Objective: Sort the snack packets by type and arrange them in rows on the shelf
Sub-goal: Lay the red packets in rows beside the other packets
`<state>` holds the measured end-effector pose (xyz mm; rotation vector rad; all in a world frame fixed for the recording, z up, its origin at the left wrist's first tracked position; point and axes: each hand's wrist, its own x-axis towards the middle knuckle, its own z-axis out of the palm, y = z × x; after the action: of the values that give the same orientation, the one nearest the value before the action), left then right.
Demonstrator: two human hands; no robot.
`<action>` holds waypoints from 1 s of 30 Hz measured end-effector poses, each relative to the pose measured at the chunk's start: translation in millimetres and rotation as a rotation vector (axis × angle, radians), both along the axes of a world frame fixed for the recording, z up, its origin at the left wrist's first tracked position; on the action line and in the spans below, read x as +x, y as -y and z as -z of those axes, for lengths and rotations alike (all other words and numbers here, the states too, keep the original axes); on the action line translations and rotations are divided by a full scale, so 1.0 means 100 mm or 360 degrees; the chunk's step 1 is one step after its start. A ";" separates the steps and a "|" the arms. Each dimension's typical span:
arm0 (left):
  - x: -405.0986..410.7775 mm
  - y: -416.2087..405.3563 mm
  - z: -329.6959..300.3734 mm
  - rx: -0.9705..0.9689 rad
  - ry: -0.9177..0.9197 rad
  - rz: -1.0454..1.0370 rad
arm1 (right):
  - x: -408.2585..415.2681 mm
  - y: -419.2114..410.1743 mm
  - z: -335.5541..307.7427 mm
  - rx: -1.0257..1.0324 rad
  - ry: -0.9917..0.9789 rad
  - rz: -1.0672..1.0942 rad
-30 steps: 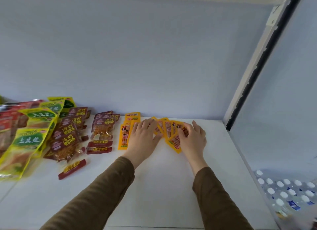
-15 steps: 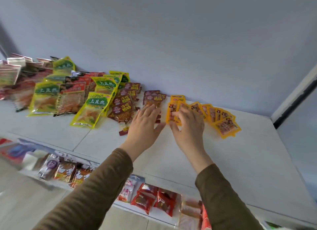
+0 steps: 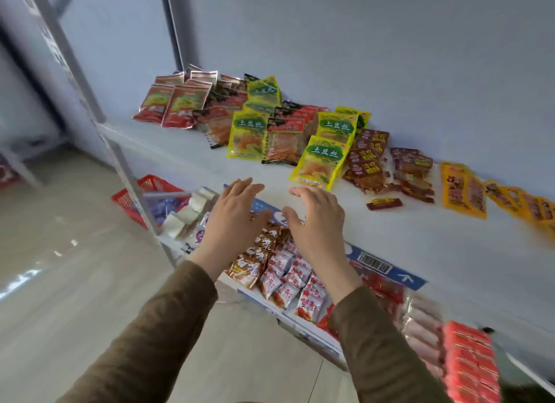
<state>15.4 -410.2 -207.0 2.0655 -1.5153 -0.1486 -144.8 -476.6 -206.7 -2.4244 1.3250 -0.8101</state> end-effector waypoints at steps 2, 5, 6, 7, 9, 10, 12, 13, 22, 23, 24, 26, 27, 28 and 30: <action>0.29 -0.20 0.00 0.0012 -0.0012 -0.0086 | 0.30 -0.14 0.02 0.0030 0.0021 -0.0063; 0.67 -0.40 -0.01 0.0027 -0.0071 -0.0194 | 0.72 -0.24 0.02 0.0010 0.0018 -0.0146; 0.79 -0.44 0.00 0.0031 -0.0085 -0.0220 | 0.85 -0.25 0.01 -0.0001 0.0004 -0.0168; 0.90 -0.47 0.00 0.0031 -0.0092 -0.0249 | 0.98 -0.25 0.01 -0.0010 -0.0018 -0.0192; 1.13 -0.50 0.02 0.0033 -0.0087 -0.0296 | 1.23 -0.24 0.02 -0.0026 -0.0059 -0.0239; 1.25 -0.50 0.03 0.0042 -0.0085 -0.0306 | 1.35 -0.21 0.03 -0.0026 -0.0066 -0.0256; 1.53 -0.46 0.03 0.0065 -0.0074 -0.0318 | 1.60 -0.12 0.04 -0.0027 -0.0044 -0.0257; 1.69 -0.44 0.02 0.0080 -0.0052 -0.0327 | 1.73 -0.05 0.04 -0.0034 -0.0029 -0.0249; 2.95 -0.28 -0.10 0.0126 0.0125 -0.0541 | 3.18 0.29 -0.12 -0.0037 -0.0012 -0.0426; 3.04 -0.26 -0.09 0.0137 0.0128 -0.0547 | 3.30 0.30 -0.13 -0.0041 -0.0020 -0.0441; 3.12 -0.24 -0.08 0.0146 0.0127 -0.0539 | 3.40 0.31 -0.13 -0.0040 -0.0023 -0.0444; 3.28 -0.18 -0.06 0.0147 0.0117 -0.0503 | 3.54 0.36 -0.12 -0.0037 -0.0024 -0.0421; 3.37 -0.12 -0.07 0.0134 0.0112 -0.0479 | 3.61 0.40 -0.11 -0.0034 -0.0025 -0.0396; 3.46 -0.05 -0.08 0.0111 0.0112 -0.0451 | 3.68 0.45 -0.10 -0.0031 -0.0026 -0.0363; 3.66 0.11 -0.10 0.0070 0.0129 -0.0384 | 3.83 0.54 -0.09 -0.0029 -0.0028 -0.0285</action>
<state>381.8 -421.4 -196.5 2.2942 -1.3051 -0.0057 238.1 -530.2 -197.2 -2.5253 1.0910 -0.7581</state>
